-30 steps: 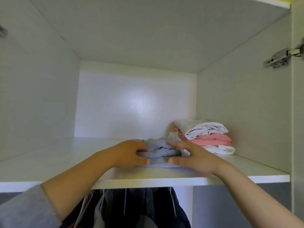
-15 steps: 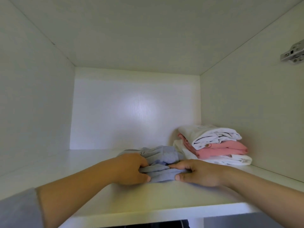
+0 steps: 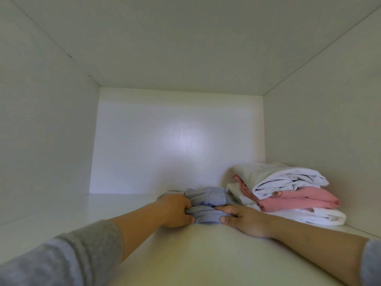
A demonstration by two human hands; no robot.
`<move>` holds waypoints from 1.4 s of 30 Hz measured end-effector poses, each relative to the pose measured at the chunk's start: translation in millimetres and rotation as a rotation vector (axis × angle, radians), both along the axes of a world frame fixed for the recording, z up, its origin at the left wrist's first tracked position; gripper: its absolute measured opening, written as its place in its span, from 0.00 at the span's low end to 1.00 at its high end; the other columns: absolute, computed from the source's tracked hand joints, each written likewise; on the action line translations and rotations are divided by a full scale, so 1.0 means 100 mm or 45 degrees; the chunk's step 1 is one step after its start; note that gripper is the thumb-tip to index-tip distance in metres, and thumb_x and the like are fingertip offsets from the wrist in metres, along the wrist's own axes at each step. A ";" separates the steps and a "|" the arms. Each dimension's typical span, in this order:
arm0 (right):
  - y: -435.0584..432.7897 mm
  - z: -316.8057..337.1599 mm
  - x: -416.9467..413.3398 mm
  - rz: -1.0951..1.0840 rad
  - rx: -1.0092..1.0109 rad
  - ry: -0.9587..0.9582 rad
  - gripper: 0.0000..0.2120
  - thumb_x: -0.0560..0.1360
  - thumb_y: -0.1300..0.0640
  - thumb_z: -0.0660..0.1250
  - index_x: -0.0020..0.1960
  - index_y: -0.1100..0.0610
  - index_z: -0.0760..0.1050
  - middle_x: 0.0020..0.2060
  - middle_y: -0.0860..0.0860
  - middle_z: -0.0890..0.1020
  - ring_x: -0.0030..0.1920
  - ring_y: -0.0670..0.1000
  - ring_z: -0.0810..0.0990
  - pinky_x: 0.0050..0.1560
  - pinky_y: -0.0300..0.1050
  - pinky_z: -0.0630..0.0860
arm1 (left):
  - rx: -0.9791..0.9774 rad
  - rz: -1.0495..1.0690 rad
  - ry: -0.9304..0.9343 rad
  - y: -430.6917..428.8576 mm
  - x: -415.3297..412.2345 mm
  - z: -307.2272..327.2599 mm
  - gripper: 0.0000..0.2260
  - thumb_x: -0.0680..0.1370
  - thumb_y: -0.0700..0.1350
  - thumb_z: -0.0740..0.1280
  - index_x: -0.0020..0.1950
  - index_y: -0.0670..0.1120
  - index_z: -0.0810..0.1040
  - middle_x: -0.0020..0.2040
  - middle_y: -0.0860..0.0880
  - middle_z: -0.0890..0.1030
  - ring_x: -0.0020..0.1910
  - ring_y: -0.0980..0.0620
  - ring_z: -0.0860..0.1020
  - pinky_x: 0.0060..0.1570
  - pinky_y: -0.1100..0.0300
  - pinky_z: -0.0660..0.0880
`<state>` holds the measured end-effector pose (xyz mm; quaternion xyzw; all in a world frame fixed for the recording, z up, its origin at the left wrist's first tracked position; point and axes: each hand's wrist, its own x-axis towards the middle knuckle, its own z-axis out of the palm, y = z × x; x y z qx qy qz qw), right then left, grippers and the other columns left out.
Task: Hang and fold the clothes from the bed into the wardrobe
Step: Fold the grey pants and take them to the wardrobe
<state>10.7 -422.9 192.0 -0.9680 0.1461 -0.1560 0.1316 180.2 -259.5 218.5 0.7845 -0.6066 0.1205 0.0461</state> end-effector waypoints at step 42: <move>2.78 -0.61 -1.02 -0.119 0.864 -1.698 0.16 0.69 0.50 0.70 0.56 0.51 0.82 0.49 0.51 0.86 0.53 0.49 0.84 0.50 0.37 0.80 | -1.560 -0.556 1.536 2.15 -1.12 -0.64 0.08 0.74 0.43 0.71 0.50 0.55 0.82 0.49 0.57 0.84 0.50 0.61 0.82 0.50 0.66 0.75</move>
